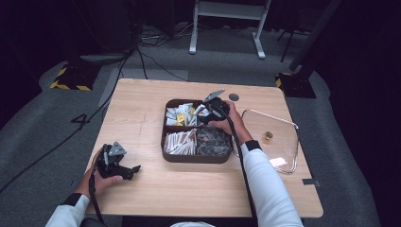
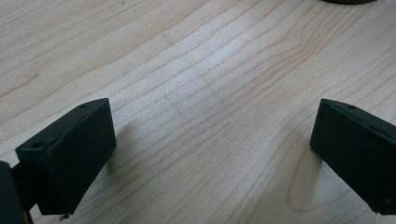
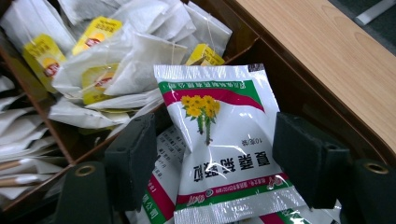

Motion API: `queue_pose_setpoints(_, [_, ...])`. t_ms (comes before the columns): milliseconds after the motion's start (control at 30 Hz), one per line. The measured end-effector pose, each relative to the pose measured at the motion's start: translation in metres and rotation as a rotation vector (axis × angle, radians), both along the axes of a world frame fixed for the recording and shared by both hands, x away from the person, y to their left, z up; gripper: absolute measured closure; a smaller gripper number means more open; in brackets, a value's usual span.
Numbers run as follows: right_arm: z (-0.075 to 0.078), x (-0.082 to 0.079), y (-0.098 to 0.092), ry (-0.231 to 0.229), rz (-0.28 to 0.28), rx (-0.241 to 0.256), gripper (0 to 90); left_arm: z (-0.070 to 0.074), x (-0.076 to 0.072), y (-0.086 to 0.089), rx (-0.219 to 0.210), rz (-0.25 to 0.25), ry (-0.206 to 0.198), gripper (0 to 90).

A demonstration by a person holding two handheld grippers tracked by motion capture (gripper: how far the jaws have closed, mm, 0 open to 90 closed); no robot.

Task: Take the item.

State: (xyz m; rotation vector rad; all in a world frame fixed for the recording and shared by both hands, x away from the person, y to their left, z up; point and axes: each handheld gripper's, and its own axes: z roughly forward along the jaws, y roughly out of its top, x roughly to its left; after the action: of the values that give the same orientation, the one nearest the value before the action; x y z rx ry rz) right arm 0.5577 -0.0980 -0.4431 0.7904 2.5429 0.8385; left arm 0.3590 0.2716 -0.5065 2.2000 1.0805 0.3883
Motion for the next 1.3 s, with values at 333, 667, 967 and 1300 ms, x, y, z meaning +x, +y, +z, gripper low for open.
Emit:
queue_pose_setpoints(333, [-0.004, 0.003, 0.004, -0.056, -0.034, -0.033, 51.1, 0.000, 0.000, 0.000, 0.000, -0.001, 0.000, 0.5])
queue_pose_setpoints(667, [0.005, -0.005, 0.006, -0.125, -0.019, -0.043, 78.8, 0.000, 0.000, 0.000, 0.001, -0.001, 0.002, 0.5])
queue_pose_setpoints(967, [0.018, -0.011, -0.001, -0.139, -0.002, 0.003, 82.7, 0.000, 0.000, 0.000, 0.000, 0.000, 0.000, 0.4])
queue_pose_setpoints(1300, [0.030, -0.018, -0.010, -0.146, 0.012, 0.057, 88.5, 0.000, 0.000, 0.000, 0.000, 0.000, 0.000, 0.5])
